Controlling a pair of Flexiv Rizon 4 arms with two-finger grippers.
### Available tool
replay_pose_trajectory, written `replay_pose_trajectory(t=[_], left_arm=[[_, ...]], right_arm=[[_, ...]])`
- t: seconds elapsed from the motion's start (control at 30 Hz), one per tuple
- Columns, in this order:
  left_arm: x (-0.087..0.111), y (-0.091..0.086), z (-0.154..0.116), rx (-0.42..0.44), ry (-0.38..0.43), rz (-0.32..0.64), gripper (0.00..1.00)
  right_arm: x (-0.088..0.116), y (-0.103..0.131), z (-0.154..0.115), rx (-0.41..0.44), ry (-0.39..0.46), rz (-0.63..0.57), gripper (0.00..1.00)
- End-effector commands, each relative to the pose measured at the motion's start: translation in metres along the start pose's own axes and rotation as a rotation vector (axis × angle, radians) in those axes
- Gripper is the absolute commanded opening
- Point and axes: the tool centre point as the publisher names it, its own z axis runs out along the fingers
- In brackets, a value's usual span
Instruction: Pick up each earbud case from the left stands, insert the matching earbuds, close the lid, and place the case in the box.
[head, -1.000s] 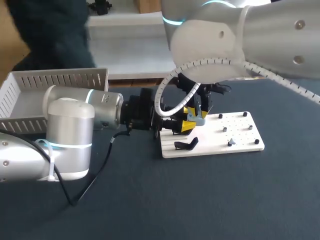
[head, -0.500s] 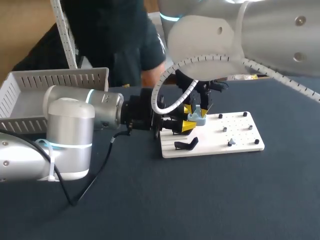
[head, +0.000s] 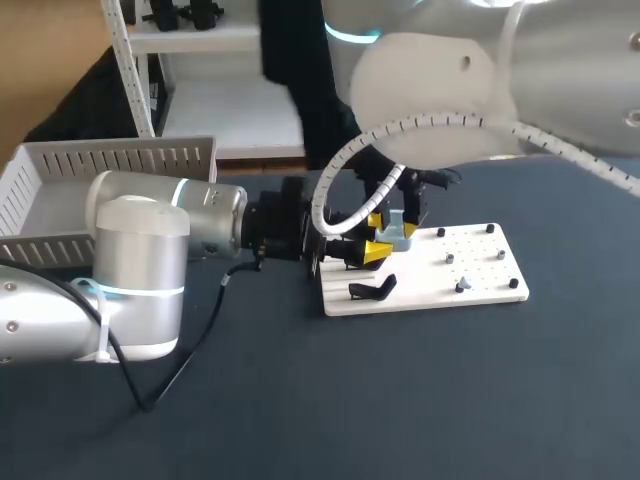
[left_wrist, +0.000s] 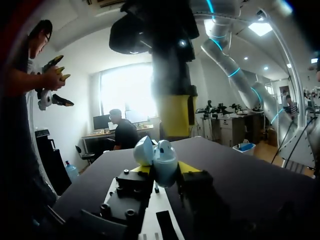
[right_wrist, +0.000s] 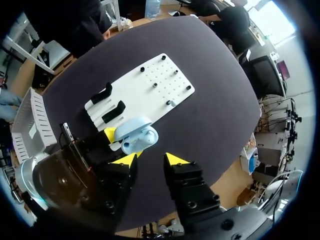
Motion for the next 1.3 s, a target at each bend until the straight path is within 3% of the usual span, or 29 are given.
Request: replay_pose_trajectory(t=[0.03, 0.37, 0.87, 1.3], left_arm=[[0.001, -0.001, 0.001, -0.005, -0.001, 0.002, 0.0], [0.001, -0.001, 0.001, -0.005, -0.001, 0.002, 0.0], [0.001, -0.001, 0.001, -0.005, -0.001, 0.002, 0.0], [-0.005, -0.021, -0.017, 0.012, 0.046, 0.014, 0.0]], right_arm=[[0.003, -0.003, -0.002, -0.01, -0.008, -0.002, 0.4], [-0.004, -0.021, -0.012, -0.075, -0.007, 0.015, 0.42], [-0.034, -0.057, -0.029, -0.186, -0.016, 0.083, 0.44], [-0.048, -0.062, -0.031, -0.243, -0.006, 0.087, 0.46]])
